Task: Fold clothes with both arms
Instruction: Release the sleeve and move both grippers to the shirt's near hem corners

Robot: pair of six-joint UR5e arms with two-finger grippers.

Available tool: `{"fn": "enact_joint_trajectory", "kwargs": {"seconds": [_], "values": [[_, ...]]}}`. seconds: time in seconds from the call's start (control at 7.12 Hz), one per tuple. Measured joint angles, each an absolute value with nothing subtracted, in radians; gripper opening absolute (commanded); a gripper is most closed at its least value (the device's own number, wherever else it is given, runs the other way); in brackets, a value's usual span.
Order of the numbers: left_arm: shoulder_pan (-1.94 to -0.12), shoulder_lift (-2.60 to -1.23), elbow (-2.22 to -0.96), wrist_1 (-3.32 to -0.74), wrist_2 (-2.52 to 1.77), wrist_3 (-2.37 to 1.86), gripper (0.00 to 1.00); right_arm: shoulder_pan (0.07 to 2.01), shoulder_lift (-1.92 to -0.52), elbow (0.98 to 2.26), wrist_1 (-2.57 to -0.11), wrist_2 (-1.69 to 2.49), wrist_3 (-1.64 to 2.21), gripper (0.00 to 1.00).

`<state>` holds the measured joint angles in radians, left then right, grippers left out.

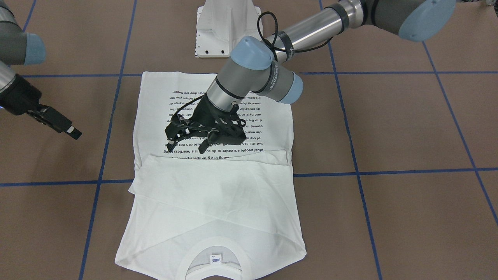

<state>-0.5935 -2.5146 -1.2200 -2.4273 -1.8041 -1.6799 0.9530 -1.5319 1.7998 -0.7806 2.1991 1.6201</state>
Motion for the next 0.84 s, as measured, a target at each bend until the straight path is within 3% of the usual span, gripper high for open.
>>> {"fn": "enact_joint_trajectory", "kwargs": {"seconds": [0.56,0.84], "values": [[-0.709,-2.087,-1.720,-2.295,-2.005,-1.545,0.86,0.531,-1.685,2.007,-0.804,1.801,1.841,0.93],[-0.718,-1.981,-1.855,-2.229,-2.014,-1.534,0.85,0.308,-1.698,2.077,-0.926,1.557,1.996,0.90]]}}
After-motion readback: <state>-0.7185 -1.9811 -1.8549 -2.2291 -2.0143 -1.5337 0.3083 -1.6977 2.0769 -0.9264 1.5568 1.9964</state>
